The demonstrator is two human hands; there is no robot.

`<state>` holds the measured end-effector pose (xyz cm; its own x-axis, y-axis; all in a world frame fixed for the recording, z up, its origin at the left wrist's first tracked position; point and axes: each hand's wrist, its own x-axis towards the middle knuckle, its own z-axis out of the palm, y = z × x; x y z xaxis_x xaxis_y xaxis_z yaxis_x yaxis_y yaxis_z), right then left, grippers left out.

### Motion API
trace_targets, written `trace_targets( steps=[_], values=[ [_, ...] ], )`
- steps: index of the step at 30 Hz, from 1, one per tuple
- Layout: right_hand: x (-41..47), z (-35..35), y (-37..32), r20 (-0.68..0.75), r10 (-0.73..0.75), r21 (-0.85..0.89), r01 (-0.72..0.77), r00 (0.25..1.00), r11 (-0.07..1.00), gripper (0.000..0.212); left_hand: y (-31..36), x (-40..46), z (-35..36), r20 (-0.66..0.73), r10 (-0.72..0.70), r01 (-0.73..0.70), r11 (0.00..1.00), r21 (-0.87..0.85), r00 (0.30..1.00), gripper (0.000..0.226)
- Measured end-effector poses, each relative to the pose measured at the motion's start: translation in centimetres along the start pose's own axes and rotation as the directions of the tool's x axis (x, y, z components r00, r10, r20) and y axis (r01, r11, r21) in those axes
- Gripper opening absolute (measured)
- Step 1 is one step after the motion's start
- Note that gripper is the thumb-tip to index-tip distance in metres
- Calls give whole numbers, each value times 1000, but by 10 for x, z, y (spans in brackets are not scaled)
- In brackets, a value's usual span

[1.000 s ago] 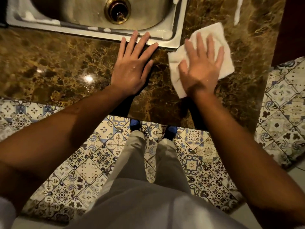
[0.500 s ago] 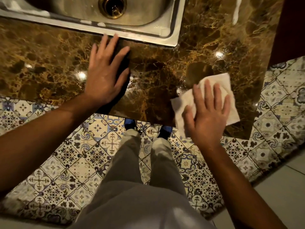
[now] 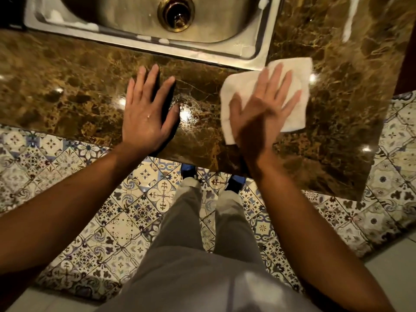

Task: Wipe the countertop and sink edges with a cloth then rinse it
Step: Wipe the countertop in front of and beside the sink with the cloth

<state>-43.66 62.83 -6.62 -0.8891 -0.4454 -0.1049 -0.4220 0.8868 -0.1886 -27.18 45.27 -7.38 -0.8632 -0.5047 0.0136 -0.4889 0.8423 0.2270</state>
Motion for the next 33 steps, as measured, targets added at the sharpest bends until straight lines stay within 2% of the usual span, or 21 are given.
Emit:
trace_targets(
  steps=[4,6,8,11,16,21,24,26,29,33],
  values=[
    [-53,9,-6,13,-208,30,208,978,978,78,-1,1,1,18,-15,15,1000,3,1000,59],
    [-79,9,12,60,-309,6,309,949,951,78,-1,0,1,18,-16,16,1000,3,1000,59],
    [-98,4,39,80,-340,34,338,937,940,74,-1,-1,2,19,-16,16,1000,-5,1000,59],
    [-108,-4,78,79,-273,-8,274,959,962,72,-2,0,1,10,-15,15,1000,-9,1000,59],
    [-76,-13,117,-29,-85,-46,84,996,995,75,-2,1,0,3,-17,17,1000,-9,1000,58],
    [-12,-9,98,-106,94,-35,-98,990,995,75,-1,-1,-1,-1,-23,23,1000,-14,1000,57],
    [3,-6,70,-102,135,-12,-137,986,991,77,0,-1,0,3,-24,24,1000,-6,1000,57],
    [-9,-2,47,-67,89,-17,-90,994,996,77,-1,0,0,2,-26,26,1000,-5,1000,57],
    [-46,7,13,-23,-60,18,60,998,998,76,-1,-1,0,6,-30,30,1000,-1,1000,57],
    [-88,13,10,13,-295,1,295,956,956,71,1,-1,0,6,-31,31,999,-10,999,57]
  ],
)
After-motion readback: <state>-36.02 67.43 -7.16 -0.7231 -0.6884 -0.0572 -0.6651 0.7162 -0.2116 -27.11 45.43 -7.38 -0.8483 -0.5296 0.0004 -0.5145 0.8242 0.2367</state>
